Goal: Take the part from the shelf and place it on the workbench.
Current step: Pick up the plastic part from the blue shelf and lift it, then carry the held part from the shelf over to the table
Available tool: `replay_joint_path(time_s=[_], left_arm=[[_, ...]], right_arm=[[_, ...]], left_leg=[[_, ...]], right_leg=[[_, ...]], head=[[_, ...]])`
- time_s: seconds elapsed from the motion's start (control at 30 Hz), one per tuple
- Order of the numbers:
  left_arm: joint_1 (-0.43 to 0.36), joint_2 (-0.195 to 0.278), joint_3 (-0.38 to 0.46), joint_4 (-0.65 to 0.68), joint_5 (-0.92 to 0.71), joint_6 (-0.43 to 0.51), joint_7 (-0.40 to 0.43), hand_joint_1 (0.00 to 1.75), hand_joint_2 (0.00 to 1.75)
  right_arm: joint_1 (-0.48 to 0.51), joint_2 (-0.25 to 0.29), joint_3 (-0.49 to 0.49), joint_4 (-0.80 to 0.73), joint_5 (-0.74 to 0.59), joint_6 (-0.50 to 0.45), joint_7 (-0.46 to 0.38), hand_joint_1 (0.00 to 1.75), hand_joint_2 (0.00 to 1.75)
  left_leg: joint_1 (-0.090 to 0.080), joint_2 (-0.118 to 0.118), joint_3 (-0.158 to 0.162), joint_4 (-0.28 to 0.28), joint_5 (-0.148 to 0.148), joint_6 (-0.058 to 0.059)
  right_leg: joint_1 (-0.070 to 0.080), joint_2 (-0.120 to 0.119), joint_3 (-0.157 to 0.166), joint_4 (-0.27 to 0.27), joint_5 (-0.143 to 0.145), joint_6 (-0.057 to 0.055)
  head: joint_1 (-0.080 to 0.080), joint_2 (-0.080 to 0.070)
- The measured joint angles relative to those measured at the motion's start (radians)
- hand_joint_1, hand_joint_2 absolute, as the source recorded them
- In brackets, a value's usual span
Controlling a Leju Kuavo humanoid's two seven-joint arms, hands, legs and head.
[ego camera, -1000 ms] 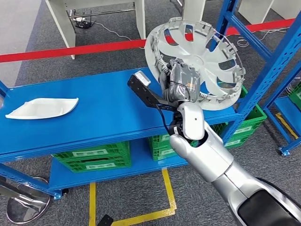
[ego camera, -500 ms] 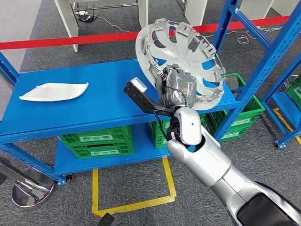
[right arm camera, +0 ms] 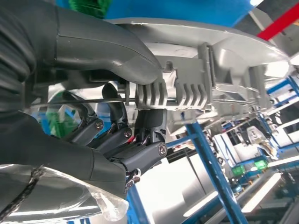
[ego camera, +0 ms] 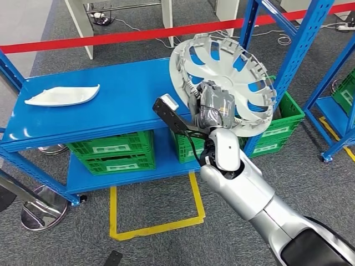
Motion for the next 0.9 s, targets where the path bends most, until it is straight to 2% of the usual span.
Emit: replay_joint_path(time_s=[0.03, 0.07, 0.1, 0.17, 0.2, 0.23, 0.3, 0.33, 0.37, 0.4, 0.43, 0.47, 0.5, 0.53, 0.57, 0.6, 0.67, 0.7, 0.73, 0.77, 0.83, 0.87, 0.9], left_arm=[[-0.001, 0.004, 0.007, 0.000, 0.005, 0.005, 0.000, 0.00, 1.75], [-0.003, 0.008, 0.014, 0.000, 0.010, 0.013, 0.000, 0.00, 1.75], [-0.004, 0.012, 0.021, -0.001, 0.019, 0.027, 0.000, 0.00, 1.75], [-0.004, 0.016, 0.042, -0.001, 0.047, 0.070, 0.000, 0.00, 1.75], [-0.003, 0.018, 0.054, -0.001, 0.064, 0.100, -0.001, 0.00, 1.75], [-0.003, 0.018, 0.068, -0.001, 0.084, 0.133, -0.002, 0.00, 1.75], [-0.003, 0.020, 0.101, -0.002, 0.123, 0.193, -0.009, 0.00, 1.75], [-0.003, 0.022, 0.120, -0.004, 0.136, 0.214, -0.011, 0.00, 1.75], [-0.002, 0.023, 0.139, -0.009, 0.139, 0.226, -0.012, 0.00, 1.75], [-0.002, 0.023, 0.158, -0.016, 0.136, 0.232, -0.011, 0.00, 1.75], [-0.001, 0.024, 0.174, -0.023, 0.130, 0.235, -0.009, 0.00, 1.75], [-0.001, 0.023, 0.189, -0.030, 0.124, 0.236, -0.008, 0.00, 1.75], [0.000, 0.023, 0.201, -0.036, 0.120, 0.237, -0.007, 0.00, 1.75], [0.000, 0.022, 0.212, -0.042, 0.117, 0.238, -0.006, 0.00, 1.75], [0.000, 0.022, 0.221, -0.048, 0.111, 0.239, -0.005, 0.00, 1.75], [0.001, 0.022, 0.230, -0.054, 0.104, 0.240, -0.004, 0.00, 1.75], [0.003, 0.022, 0.248, -0.063, 0.083, 0.240, 0.000, 0.00, 1.75], [0.004, 0.021, 0.257, -0.067, 0.073, 0.240, 0.003, 0.00, 1.75], [0.006, 0.021, 0.264, -0.069, 0.066, 0.240, 0.005, 0.00, 1.75], [0.007, 0.021, 0.269, -0.071, 0.063, 0.240, 0.008, 0.00, 1.75], [0.008, 0.020, 0.273, -0.072, 0.064, 0.240, 0.014, 0.00, 1.75], [0.007, 0.019, 0.272, -0.072, 0.067, 0.240, 0.018, 0.00, 1.75], [0.006, 0.019, 0.270, -0.071, 0.068, 0.240, 0.023, 0.00, 1.75]], right_arm=[[0.002, -0.002, -0.002, 0.000, -0.001, 0.000, 0.000, 1.75, 1.75], [0.002, -0.003, -0.005, 0.001, -0.001, 0.000, 0.000, 1.75, 1.75], [0.003, -0.004, -0.006, 0.001, -0.001, 0.000, 0.000, 1.75, 1.75], [0.006, -0.008, -0.007, 0.002, -0.002, 0.000, 0.000, 1.75, 1.75], [0.007, -0.011, -0.008, 0.003, -0.003, 0.001, 0.000, 1.75, 1.75], [0.007, -0.014, -0.008, 0.004, -0.005, 0.001, 0.000, 1.75, 1.75], [0.009, -0.022, -0.008, 0.007, -0.011, 0.003, 0.000, 1.75, 1.75], [0.011, -0.024, -0.008, 0.010, -0.015, 0.003, 0.000, 1.75, 1.75], [0.013, -0.026, -0.006, 0.012, -0.018, 0.004, 0.000, 1.75, 1.75], [0.016, -0.027, -0.005, 0.015, -0.021, 0.004, 0.000, 1.75, 1.75], [0.017, -0.028, -0.004, 0.017, -0.023, 0.004, 0.000, 1.75, 1.75], [0.018, -0.029, -0.003, 0.019, -0.025, 0.004, 0.000, 1.75, 1.75], [0.018, -0.029, -0.002, 0.020, -0.026, 0.004, 0.000, 1.75, 1.75], [0.018, -0.028, -0.001, 0.020, -0.026, 0.004, 0.000, 1.75, 1.75], [0.017, -0.028, -0.001, 0.020, -0.027, 0.003, 0.000, 1.75, 1.75], [0.017, -0.028, -0.001, 0.021, -0.027, 0.004, 0.000, 1.75, 1.75], [0.017, -0.028, 0.000, 0.025, -0.028, 0.004, 0.000, 1.75, 1.75], [0.017, -0.028, 0.001, 0.027, -0.029, 0.005, 0.000, 1.75, 1.75], [0.017, -0.028, 0.002, 0.028, -0.029, 0.005, 0.000, 1.75, 1.75], [0.016, -0.028, 0.003, 0.030, -0.031, 0.006, 0.000, 1.75, 1.75], [0.015, -0.028, 0.005, 0.034, -0.033, 0.006, 0.000, 1.75, 1.75], [0.016, -0.028, 0.005, 0.035, -0.034, 0.006, 0.000, 1.75, 1.75], [0.016, -0.028, 0.006, 0.037, -0.035, 0.006, 0.000, 1.75, 1.75]], left_leg=[[-0.003, -0.001, 0.047, -0.070, -0.004, 0.007], [-0.006, -0.002, 0.077, -0.120, -0.014, 0.013], [-0.009, -0.002, 0.090, -0.149, -0.022, 0.018], [-0.009, -0.001, 0.083, -0.165, -0.008, 0.026], [-0.007, 0.001, 0.076, -0.169, 0.004, 0.032], [-0.004, 0.003, 0.066, -0.173, 0.017, 0.037], [-0.003, 0.005, 0.039, -0.172, 0.040, 0.044], [-0.003, 0.005, 0.023, -0.171, 0.052, 0.045], [-0.003, 0.005, 0.007, -0.169, 0.064, 0.044], [-0.003, 0.005, -0.010, -0.167, 0.075, 0.043], [-0.003, 0.005, -0.027, -0.164, 0.085, 0.040], [-0.002, 0.005, -0.041, -0.160, 0.095, 0.037], [-0.003, 0.005, -0.055, -0.155, 0.103, 0.033], [-0.005, 0.005, -0.065, -0.150, 0.110, 0.028], [-0.006, 0.004, -0.073, -0.146, 0.119, 0.023], [-0.007, 0.004, -0.079, -0.145, 0.127, 0.018], [-0.006, 0.003, -0.087, -0.143, 0.140, 0.009], [-0.005, 0.003, -0.093, -0.137, 0.131, 0.003], [-0.003, 0.002, -0.101, -0.117, 0.102, -0.002], [-0.001, 0.002, -0.112, -0.079, 0.056, -0.007], [0.001, 0.002, -0.131, 0.039, -0.045, -0.013], [0.002, 0.002, -0.134, 0.092, -0.069, -0.014], [0.003, 0.002, -0.126, 0.122, -0.069, -0.014]], right_leg=[[0.001, 0.000, -0.007, 0.000, 0.009, 0.003], [0.001, -0.001, -0.012, 0.000, 0.018, 0.008], [0.001, -0.002, -0.016, -0.002, 0.028, 0.015], [-0.001, -0.003, -0.022, -0.007, 0.040, 0.028], [-0.002, -0.002, -0.029, 0.001, 0.024, 0.034], [-0.002, 0.000, -0.041, 0.027, -0.009, 0.040], [-0.005, 0.001, -0.074, 0.138, -0.107, 0.049], [-0.006, 0.001, -0.087, 0.205, -0.142, 0.053], [-0.007, 0.001, -0.093, 0.255, -0.153, 0.055], [-0.007, 0.001, -0.084, 0.276, -0.141, 0.057], [-0.008, 0.001, -0.058, 0.262, -0.115, 0.057], [-0.008, 0.000, -0.014, 0.214, -0.088, 0.057], [-0.008, -0.001, 0.043, 0.144, -0.082, 0.056], [-0.007, -0.001, 0.094, 0.072, -0.091, 0.053], [-0.006, -0.001, 0.130, 0.018, -0.105, 0.050], [-0.004, 0.000, 0.147, -0.011, -0.118, 0.045], [-0.004, -0.001, 0.136, -0.016, -0.110, 0.029], [-0.005, -0.003, 0.127, -0.015, -0.101, 0.019], [-0.007, -0.004, 0.117, -0.016, -0.090, 0.010], [-0.008, -0.005, 0.105, -0.016, -0.079, 0.002], [-0.006, -0.006, 0.077, -0.015, -0.057, -0.004], [-0.004, -0.006, 0.062, -0.012, -0.046, -0.005], [-0.004, -0.006, 0.045, -0.009, -0.035, -0.003]], head=[[0.000, 0.000], [0.001, 0.000], [0.001, 0.000], [0.001, 0.000], [0.002, 0.000], [0.004, 0.000], [0.007, 0.000], [0.007, 0.000], [0.007, 0.000], [0.007, 0.000], [0.007, 0.000], [0.007, 0.000], [0.007, 0.000], [0.006, 0.000], [0.006, 0.000], [0.006, 0.000], [0.007, 0.000], [0.006, 0.000], [0.005, 0.000], [0.004, 0.000], [0.002, 0.000], [0.002, 0.000], [0.002, 0.000]])
